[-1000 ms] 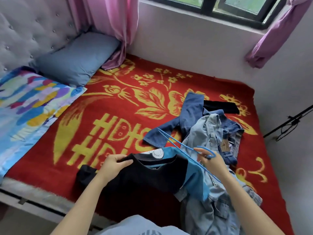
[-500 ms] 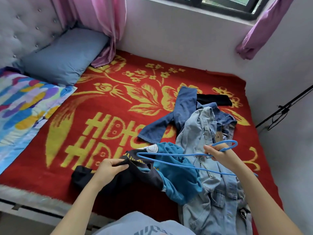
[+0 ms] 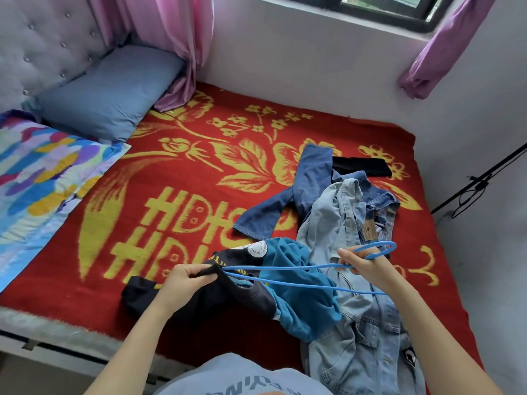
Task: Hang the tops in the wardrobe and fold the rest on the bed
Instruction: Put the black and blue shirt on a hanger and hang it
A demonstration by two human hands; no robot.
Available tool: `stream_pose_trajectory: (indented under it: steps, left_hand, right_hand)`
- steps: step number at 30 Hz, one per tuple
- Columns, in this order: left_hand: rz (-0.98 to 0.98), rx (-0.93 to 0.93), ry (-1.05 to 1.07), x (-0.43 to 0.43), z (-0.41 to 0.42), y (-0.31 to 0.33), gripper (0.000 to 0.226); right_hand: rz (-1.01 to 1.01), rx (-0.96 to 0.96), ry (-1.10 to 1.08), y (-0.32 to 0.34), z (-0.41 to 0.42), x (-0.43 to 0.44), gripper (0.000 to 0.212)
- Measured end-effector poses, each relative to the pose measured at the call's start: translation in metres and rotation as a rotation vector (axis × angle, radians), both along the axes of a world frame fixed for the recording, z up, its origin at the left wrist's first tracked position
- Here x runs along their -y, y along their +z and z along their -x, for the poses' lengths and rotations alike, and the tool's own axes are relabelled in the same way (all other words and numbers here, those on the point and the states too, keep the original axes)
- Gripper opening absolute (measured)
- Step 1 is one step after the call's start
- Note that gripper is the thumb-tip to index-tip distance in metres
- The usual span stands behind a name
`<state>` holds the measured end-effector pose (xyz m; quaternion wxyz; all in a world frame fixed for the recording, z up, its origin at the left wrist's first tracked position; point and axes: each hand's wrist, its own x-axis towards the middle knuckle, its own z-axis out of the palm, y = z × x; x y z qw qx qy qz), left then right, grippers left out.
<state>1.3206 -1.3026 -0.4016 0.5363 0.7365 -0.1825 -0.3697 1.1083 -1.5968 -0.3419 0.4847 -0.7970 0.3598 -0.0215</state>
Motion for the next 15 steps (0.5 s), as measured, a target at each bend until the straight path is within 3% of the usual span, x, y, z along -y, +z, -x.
stream_pose_trajectory:
  steps: [4,9,15]
  left_hand:
    - [-0.01,0.049,0.016,-0.003,-0.003,-0.003,0.026]
    - [-0.01,0.171,-0.061,-0.006,-0.005,-0.001,0.051]
    - [-0.082,0.464,-0.269,0.013,0.003,0.007,0.054]
  right_hand:
    - [-0.002,-0.017,0.025,0.0,-0.007,-0.006,0.049]
    - [-0.032,0.018,0.03,0.002,-0.01,-0.007,0.048]
    - [-0.058,0.036,0.037,0.001,-0.022,-0.024,0.044]
